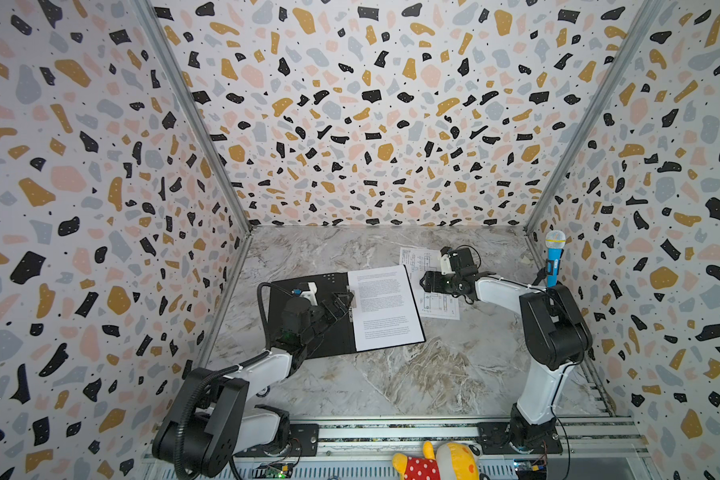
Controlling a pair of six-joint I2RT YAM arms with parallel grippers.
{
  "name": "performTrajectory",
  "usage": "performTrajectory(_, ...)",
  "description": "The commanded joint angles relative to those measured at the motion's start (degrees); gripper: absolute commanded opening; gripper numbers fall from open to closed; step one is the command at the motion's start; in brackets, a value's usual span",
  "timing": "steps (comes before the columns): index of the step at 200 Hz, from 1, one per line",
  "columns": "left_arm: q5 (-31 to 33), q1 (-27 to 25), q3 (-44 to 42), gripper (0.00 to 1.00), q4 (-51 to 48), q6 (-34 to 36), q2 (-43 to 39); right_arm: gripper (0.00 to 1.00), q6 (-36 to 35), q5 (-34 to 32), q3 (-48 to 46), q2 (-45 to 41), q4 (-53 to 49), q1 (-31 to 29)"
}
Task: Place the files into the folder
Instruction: 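Release the sheet and move the right gripper to the drawing sheet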
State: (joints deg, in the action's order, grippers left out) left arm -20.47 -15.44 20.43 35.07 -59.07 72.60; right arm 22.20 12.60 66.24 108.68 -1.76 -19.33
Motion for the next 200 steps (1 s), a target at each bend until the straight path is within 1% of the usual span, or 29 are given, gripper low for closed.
performTrajectory(1, 0.38, -0.39, 1.72, 1.0, 0.31, 1.15, -0.81, 0.82, -0.55, -0.43, 2.35, 1.25, -5.01, 0.58)
performTrajectory(37, 0.25, -1.04, 2.33, 1.0, 0.97, 0.98, 0.33, 0.82, 0.26, -0.19, 0.23, 1.45, -6.03, 2.31)
performTrajectory(66, 0.98, -2.49, 3.22, 1.0, 1.32, 0.97, 1.16, 0.82, 0.54, -0.22, -5.44, -0.84, -4.63, 4.05)
performTrajectory(111, 2.14, -5.42, 5.52, 1.0, 1.63, 0.98, 3.23, 0.81, 1.68, 1.61, -17.13, -8.12, 0.28, 7.4)
performTrajectory(144, 2.91, -7.81, 7.61, 1.0, 2.11, 0.88, 5.37, 0.81, 3.31, 3.36, -24.37, -13.74, 2.92, 8.26)
performTrajectory(200, 3.51, -12.29, 13.09, 1.0, 2.28, 1.66, 10.77, 0.81, 5.19, 3.14, -32.53, -23.26, 3.99, 8.83)
